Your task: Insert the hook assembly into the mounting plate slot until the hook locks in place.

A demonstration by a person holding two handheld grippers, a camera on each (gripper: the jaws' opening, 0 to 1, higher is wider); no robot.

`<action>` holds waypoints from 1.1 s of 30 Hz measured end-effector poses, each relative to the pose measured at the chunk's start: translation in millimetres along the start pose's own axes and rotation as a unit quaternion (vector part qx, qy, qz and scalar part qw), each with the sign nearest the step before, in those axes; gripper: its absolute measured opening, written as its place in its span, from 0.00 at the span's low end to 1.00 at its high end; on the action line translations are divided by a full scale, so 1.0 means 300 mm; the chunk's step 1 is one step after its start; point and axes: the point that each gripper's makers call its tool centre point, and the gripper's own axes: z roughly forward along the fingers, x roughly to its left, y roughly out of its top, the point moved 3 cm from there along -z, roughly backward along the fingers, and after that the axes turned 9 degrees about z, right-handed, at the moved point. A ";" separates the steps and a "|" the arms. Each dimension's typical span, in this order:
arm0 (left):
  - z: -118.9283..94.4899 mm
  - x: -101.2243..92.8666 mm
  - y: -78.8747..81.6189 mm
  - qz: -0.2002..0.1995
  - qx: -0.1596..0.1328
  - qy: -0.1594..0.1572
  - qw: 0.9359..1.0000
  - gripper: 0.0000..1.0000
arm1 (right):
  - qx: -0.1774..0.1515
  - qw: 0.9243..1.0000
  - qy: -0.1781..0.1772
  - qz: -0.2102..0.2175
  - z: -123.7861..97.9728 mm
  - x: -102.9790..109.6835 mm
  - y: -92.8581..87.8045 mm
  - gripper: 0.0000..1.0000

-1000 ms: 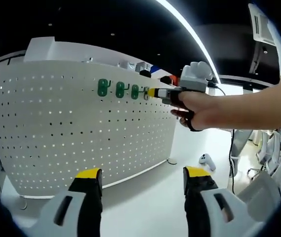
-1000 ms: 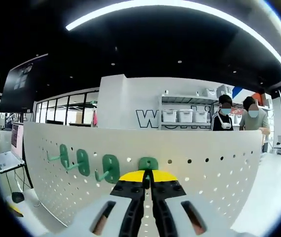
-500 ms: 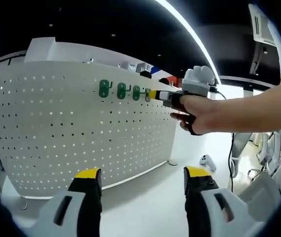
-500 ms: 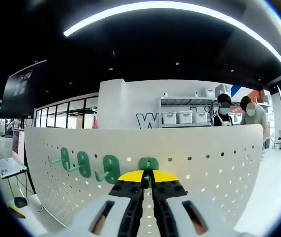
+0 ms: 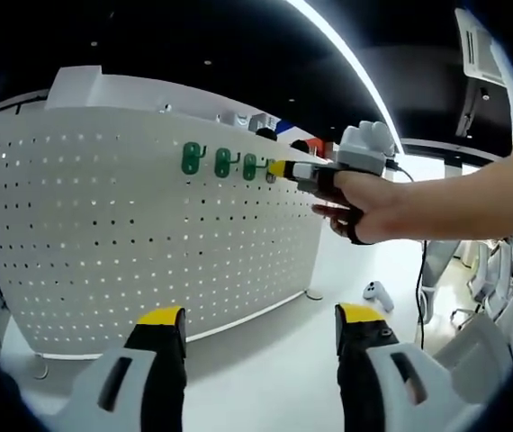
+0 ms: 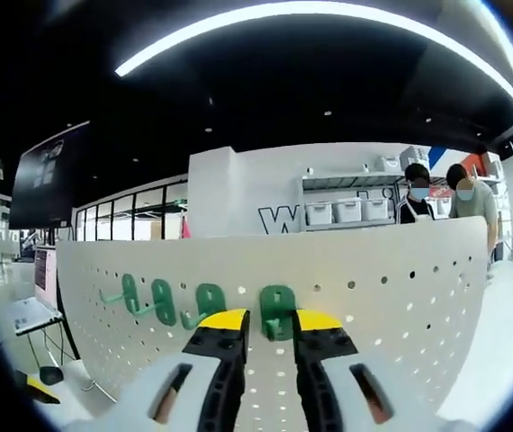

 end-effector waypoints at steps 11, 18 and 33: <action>-0.002 -0.001 -0.003 -0.002 0.000 0.001 1.000 0.69 | 0.008 1.000 0.012 0.009 -0.019 -0.008 -0.010 0.34; -0.001 -0.005 -0.005 -0.002 0.000 0.000 1.000 0.69 | 0.008 1.000 0.011 0.010 -0.025 -0.015 -0.008 0.32; -0.004 0.002 -0.005 0.003 0.001 0.000 1.000 0.69 | 0.011 0.993 0.104 0.060 -0.067 0.013 0.013 0.35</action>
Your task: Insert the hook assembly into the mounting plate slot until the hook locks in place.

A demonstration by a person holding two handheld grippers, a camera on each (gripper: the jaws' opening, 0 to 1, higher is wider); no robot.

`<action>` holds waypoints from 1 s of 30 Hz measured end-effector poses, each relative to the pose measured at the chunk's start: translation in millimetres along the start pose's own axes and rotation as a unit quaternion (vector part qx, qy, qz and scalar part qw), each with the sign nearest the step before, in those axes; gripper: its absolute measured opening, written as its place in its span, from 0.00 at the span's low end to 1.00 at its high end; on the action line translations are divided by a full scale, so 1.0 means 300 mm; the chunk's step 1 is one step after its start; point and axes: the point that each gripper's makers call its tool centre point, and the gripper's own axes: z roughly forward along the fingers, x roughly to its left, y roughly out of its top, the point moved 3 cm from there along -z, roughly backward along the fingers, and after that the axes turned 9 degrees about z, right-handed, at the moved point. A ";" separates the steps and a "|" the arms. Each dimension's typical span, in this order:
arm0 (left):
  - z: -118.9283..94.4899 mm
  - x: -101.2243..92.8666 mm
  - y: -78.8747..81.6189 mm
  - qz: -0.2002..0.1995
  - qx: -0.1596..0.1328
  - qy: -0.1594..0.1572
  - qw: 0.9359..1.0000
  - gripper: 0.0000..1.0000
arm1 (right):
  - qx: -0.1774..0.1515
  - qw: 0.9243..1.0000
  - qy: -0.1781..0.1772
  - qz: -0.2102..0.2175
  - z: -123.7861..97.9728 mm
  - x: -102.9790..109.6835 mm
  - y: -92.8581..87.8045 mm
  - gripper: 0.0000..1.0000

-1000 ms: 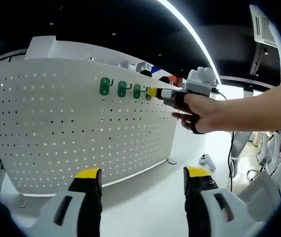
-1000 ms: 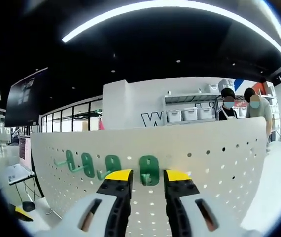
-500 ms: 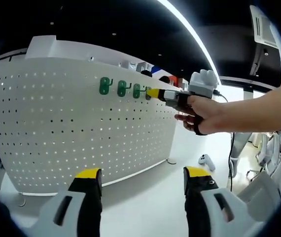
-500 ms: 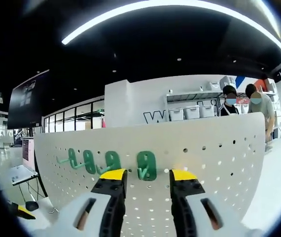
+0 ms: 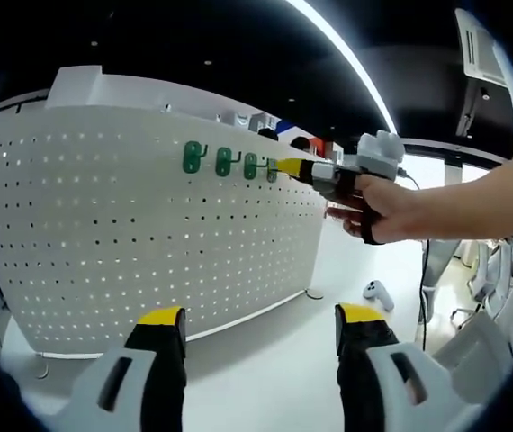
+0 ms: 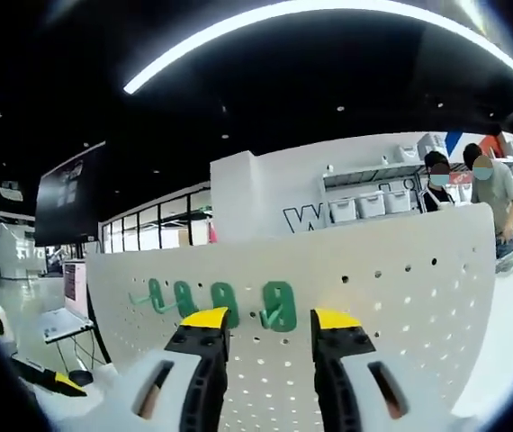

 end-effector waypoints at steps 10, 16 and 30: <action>-0.001 0.010 0.003 0.000 -0.001 0.001 1.000 0.69 | 0.010 1.000 0.014 -0.008 -0.003 0.013 -0.010 0.34; -0.006 0.019 0.006 0.001 -0.002 0.003 1.000 0.69 | 0.022 0.999 0.027 -0.024 -0.024 0.026 -0.026 0.35; -0.008 0.018 0.016 0.004 -0.007 0.000 1.000 0.70 | 0.040 0.997 0.044 -0.041 -0.083 0.047 -0.062 0.38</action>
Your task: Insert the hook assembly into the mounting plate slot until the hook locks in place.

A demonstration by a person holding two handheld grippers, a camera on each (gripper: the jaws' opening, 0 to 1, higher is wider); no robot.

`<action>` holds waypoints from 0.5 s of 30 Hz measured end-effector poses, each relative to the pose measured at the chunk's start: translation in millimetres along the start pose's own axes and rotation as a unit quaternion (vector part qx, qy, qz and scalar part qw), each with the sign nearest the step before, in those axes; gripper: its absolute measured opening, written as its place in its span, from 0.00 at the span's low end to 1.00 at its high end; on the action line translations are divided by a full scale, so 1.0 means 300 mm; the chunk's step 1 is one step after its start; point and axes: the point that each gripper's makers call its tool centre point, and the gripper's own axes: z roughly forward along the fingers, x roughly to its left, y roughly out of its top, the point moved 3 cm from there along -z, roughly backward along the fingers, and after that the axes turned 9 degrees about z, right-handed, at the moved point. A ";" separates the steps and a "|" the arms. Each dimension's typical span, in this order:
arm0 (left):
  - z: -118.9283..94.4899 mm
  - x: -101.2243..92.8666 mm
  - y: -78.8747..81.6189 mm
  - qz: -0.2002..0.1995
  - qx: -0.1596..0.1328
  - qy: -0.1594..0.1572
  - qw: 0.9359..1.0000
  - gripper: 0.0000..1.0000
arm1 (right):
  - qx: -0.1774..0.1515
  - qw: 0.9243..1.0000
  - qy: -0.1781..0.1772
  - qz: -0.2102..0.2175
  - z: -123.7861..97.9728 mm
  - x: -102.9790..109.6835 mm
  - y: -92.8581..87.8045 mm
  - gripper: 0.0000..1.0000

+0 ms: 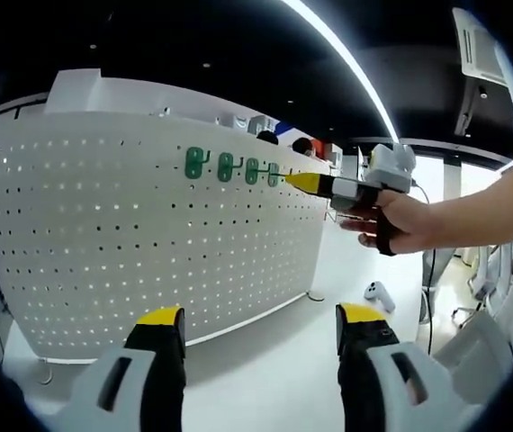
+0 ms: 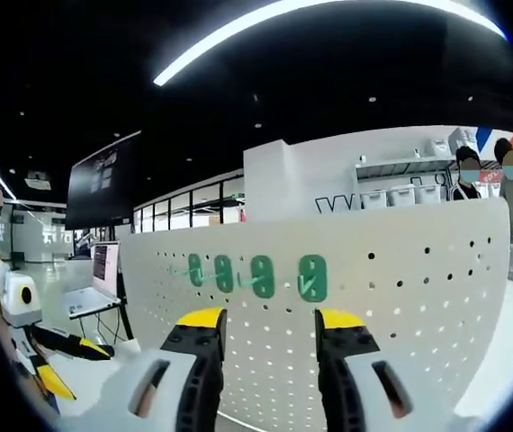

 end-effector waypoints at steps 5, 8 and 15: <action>-0.001 0.001 0.006 0.001 -0.003 0.001 1.000 0.70 | 0.009 1.000 0.004 -0.011 -0.029 0.014 -0.019 0.40; -0.002 0.003 0.009 0.003 -0.004 0.002 1.000 0.70 | 0.011 1.000 0.004 -0.013 -0.049 0.016 -0.027 0.41; -0.005 0.002 0.019 0.008 -0.008 0.002 1.000 0.71 | 0.020 1.000 -0.002 -0.014 -0.105 0.018 -0.059 0.44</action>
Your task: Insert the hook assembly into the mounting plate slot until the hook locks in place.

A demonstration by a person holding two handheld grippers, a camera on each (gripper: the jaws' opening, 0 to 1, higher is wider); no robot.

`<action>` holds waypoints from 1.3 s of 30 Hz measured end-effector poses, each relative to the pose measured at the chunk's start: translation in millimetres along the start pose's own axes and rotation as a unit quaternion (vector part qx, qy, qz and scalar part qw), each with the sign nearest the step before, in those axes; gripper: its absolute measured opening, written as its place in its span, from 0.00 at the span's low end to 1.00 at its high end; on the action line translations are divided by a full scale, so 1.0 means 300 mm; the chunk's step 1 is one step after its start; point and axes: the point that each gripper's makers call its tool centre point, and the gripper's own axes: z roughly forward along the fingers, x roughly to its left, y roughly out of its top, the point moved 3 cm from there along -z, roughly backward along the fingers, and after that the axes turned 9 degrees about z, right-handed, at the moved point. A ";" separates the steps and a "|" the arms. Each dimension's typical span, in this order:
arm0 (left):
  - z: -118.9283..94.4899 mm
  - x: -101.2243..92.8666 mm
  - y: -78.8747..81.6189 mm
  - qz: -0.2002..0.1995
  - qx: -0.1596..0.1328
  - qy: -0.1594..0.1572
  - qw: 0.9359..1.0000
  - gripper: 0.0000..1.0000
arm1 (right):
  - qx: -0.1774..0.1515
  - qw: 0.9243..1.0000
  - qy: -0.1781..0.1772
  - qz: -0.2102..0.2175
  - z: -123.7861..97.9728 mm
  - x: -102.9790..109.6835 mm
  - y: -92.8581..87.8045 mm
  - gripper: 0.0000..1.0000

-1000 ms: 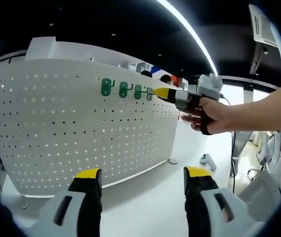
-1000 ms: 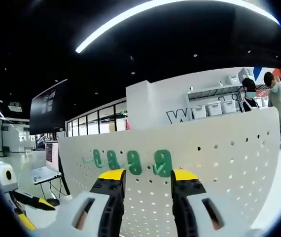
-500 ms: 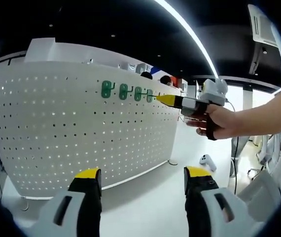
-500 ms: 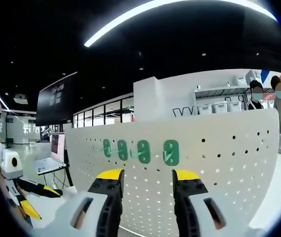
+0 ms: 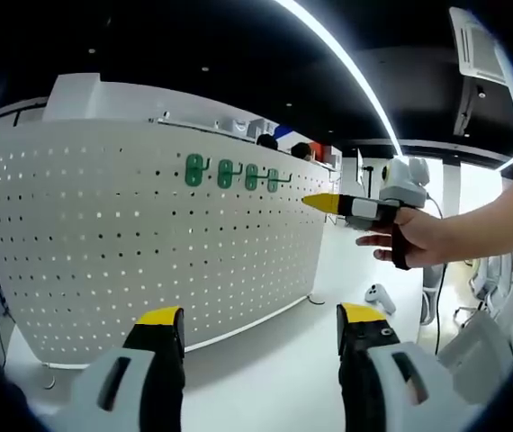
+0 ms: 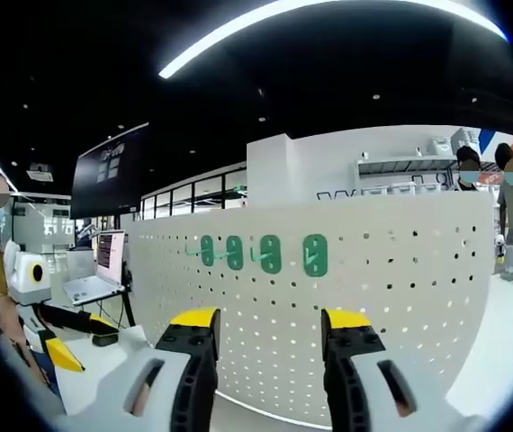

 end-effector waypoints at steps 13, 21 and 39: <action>-0.010 0.005 0.012 0.005 -0.006 0.005 1.000 0.73 | 0.017 1.000 -0.004 -0.004 -0.087 0.009 -0.057 0.48; -0.015 0.001 0.015 0.009 -0.007 0.006 1.000 0.74 | 0.020 1.000 -0.002 -0.006 -0.129 0.023 -0.070 0.49; -0.048 0.004 0.015 0.015 -0.007 0.012 1.000 0.77 | 0.036 0.999 -0.004 0.000 -0.228 0.051 -0.127 0.54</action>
